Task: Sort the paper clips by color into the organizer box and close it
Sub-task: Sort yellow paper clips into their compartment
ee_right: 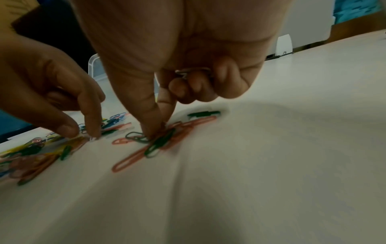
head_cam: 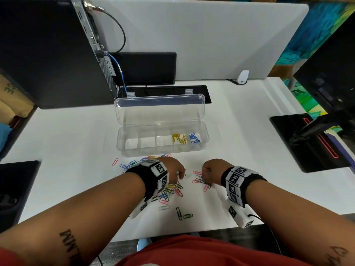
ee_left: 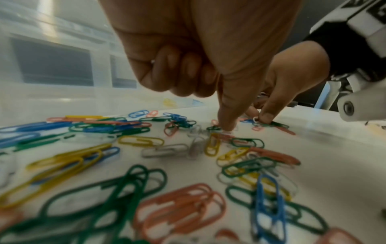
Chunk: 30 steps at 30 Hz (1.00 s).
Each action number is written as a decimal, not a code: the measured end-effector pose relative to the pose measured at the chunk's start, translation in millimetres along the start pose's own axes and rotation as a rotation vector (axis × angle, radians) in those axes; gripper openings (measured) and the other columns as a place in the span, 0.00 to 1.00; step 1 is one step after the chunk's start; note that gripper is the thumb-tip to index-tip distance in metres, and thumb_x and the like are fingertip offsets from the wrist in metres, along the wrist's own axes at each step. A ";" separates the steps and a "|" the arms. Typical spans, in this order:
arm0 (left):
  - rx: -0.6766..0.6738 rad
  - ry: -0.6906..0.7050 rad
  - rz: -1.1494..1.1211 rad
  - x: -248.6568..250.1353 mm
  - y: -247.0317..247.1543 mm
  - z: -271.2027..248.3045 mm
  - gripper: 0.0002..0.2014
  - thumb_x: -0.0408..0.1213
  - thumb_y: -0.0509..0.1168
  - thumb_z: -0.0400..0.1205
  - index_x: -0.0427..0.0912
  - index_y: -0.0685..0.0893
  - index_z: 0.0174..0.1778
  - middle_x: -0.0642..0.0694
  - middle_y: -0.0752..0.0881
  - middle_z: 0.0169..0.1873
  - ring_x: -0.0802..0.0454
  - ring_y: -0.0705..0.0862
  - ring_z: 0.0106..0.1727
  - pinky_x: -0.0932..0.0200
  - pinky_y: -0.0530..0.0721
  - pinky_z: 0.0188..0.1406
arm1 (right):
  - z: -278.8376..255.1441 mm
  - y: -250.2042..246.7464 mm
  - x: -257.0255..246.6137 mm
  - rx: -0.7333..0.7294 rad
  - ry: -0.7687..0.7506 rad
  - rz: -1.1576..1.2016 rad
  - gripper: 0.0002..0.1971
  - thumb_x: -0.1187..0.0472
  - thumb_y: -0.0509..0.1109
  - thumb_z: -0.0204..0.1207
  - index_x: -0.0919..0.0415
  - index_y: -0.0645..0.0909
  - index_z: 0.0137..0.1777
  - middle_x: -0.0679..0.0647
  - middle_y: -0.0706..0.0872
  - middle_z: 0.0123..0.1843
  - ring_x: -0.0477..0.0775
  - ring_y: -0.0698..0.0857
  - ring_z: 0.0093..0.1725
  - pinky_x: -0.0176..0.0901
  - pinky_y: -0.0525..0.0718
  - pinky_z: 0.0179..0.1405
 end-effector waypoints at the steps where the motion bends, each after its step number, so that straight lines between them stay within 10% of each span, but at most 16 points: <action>1: -0.009 0.012 0.020 0.8 0.7 1.3 0.16 0.35 0.61 0.81 0.50 0.82 0.64 0.50 0.81 0.65 0.51 0.78 0.66 0.60 0.76 0.60 | 0.0 -0.2 -0.6 -0.010 -0.002 -0.001 0.14 0.60 0.70 0.72 0.48 0.70 0.29 0.48 0.80 0.43 0.48 0.78 0.47 0.36 0.72 0.44; 14: 0.012 0.019 0.113 -4.9 -1.5 11.1 0.13 0.36 0.64 0.79 0.47 0.82 0.59 0.48 0.84 0.58 0.47 0.81 0.59 0.61 0.72 0.45 | 0.2 -6.1 4.3 0.079 0.080 0.458 0.13 0.62 0.67 0.74 0.54 0.69 0.29 0.47 0.75 0.31 0.45 0.73 0.32 0.34 0.68 0.28; 30: -0.056 -0.014 0.155 -3.5 4.3 5.7 0.13 0.41 0.64 0.80 0.40 0.82 0.58 0.43 0.84 0.55 0.46 0.82 0.54 0.55 0.80 0.54 | -1.2 -4.1 -20.9 -0.079 0.103 0.643 0.15 0.73 0.55 0.75 0.60 0.81 0.39 0.55 0.80 0.32 0.50 0.76 0.27 0.33 0.75 0.22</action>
Point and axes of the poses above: each hand's wrist, its own z-axis towards the middle knuckle, its own y-axis out of the palm, x = y × z, the point moved 2 cm from there along z, towards the middle knuckle
